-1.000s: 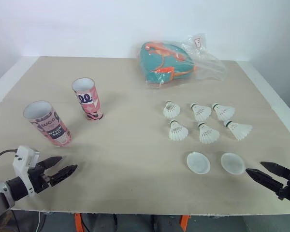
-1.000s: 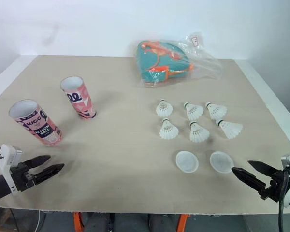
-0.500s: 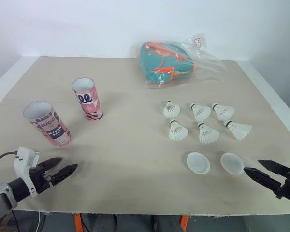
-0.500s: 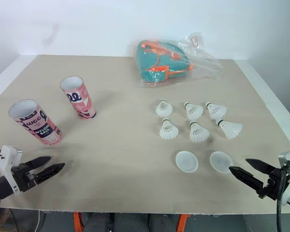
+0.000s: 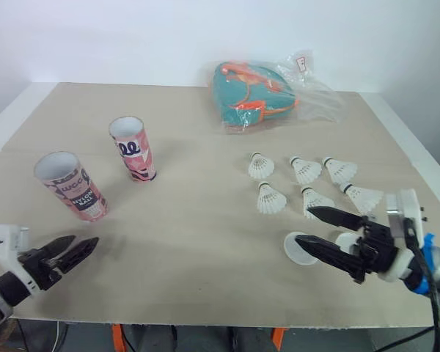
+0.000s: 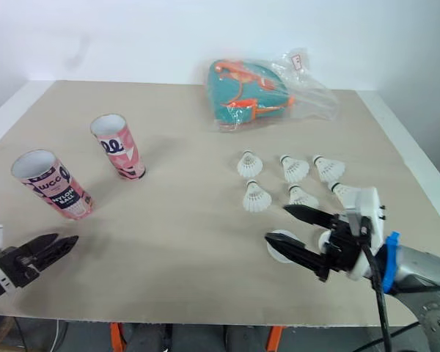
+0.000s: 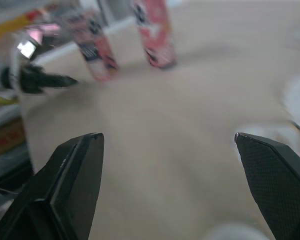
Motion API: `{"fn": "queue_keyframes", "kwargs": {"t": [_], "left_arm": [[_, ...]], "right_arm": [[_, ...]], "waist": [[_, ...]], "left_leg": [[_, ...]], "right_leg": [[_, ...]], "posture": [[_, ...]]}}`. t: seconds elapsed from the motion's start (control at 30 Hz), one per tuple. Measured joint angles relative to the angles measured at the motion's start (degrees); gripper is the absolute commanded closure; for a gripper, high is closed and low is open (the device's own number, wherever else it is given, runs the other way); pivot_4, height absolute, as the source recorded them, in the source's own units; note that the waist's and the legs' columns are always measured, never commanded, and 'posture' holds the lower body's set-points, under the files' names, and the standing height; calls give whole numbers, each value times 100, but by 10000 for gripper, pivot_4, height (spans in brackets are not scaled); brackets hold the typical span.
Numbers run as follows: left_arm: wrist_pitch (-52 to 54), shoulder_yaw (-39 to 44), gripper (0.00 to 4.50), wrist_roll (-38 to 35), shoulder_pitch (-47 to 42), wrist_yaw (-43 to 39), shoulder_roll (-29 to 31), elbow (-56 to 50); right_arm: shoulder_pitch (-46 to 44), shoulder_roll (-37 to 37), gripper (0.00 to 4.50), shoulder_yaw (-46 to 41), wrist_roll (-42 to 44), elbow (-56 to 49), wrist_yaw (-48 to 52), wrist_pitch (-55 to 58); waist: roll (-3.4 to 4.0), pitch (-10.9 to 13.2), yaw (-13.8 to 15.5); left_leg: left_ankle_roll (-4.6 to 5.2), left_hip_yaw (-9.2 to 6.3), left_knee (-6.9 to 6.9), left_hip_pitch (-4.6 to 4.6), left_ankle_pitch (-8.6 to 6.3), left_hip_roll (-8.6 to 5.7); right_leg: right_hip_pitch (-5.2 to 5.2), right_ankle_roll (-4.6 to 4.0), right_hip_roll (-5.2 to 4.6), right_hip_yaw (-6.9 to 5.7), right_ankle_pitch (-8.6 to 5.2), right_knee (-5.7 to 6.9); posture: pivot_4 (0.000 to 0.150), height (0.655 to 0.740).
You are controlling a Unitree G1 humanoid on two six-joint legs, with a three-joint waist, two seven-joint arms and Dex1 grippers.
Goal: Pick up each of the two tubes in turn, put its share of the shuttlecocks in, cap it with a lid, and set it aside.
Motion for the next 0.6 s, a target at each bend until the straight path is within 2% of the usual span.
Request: {"fn": "queue_keyframes", "kwargs": {"t": [0.27,0.6], "left_arm": [[-1154,-186,398,795,-412,199,-280,205],[-1977,-784,398,1457,-1305,77,-417,1534]], "right_arm": [[-816,494,0,1347,57,-71,-506,-20],[-971,619,0,1722,-378,-65,-763,-241]], "waist": [[-16,-1,11],[-21,-3,14]], "left_leg": [[2,-6,2,0,2,1],[3,-15,0,-5,3,3]], "right_leg": [[1,-7,2,-8,7,0],[2,17,7,-17,19,3]], "posture": [[1500,7400],[1500,7400]]}}
